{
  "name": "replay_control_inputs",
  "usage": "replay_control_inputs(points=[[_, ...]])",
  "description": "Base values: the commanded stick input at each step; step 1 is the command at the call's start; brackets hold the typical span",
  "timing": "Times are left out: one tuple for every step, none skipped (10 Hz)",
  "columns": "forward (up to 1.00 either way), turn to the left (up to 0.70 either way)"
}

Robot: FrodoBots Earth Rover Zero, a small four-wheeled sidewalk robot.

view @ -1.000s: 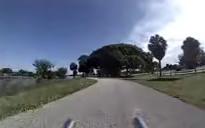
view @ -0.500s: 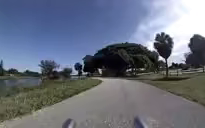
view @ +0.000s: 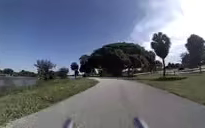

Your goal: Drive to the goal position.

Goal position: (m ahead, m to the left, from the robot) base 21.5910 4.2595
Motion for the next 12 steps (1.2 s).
replay_control_inputs(points=[[0.7, 0.0], [0.7, 0.0], [0.7, 0.0], [0.7, 0.0], [0.7, 0.0], [0.7, 0.0], [0.7, 0.0], [0.7, 0.0], [0.7, 0.0], [0.7, 0.0], [0.7, 0.0], [0.7, 0.0]])
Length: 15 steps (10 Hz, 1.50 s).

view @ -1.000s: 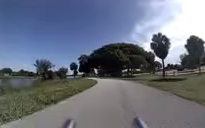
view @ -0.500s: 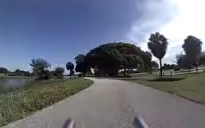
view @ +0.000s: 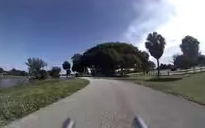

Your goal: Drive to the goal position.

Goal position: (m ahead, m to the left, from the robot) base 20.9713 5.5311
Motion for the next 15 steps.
replay_control_inputs(points=[[0.7, 0.0], [0.7, 0.0], [0.7, 0.13], [0.7, 0.35], [0.7, 0.35], [0.7, 0.3], [0.7, 0.0], [0.7, 0.0], [0.7, 0.0], [0.7, 0.0], [0.7, 0.0], [0.7, 0.0], [0.7, 0.0], [0.7, 0.0], [0.7, 0.0]])
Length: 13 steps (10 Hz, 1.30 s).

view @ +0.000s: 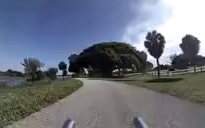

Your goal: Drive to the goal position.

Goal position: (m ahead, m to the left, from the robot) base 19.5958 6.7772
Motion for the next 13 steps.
replay_control_inputs(points=[[0.7, 0.0], [0.7, 0.0], [0.7, 0.0], [0.7, 0.23], [0.7, 0.35], [0.7, 0.35], [0.7, 0.35], [0.7, 0.0], [0.7, 0.0], [0.7, 0.0], [0.7, 0.0], [0.7, 0.0], [0.7, 0.0]])
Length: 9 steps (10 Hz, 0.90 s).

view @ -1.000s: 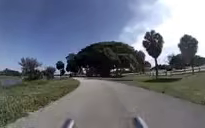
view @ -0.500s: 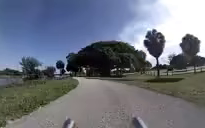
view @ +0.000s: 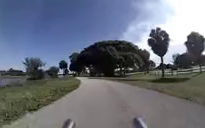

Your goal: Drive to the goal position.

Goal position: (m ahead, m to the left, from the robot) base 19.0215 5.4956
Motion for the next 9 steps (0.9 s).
replay_control_inputs(points=[[0.7, 0.0], [0.7, 0.0], [0.7, 0.0], [0.7, 0.0], [0.7, 0.0], [0.7, 0.0], [0.7, 0.15], [0.7, 0.35], [0.7, 0.35]])
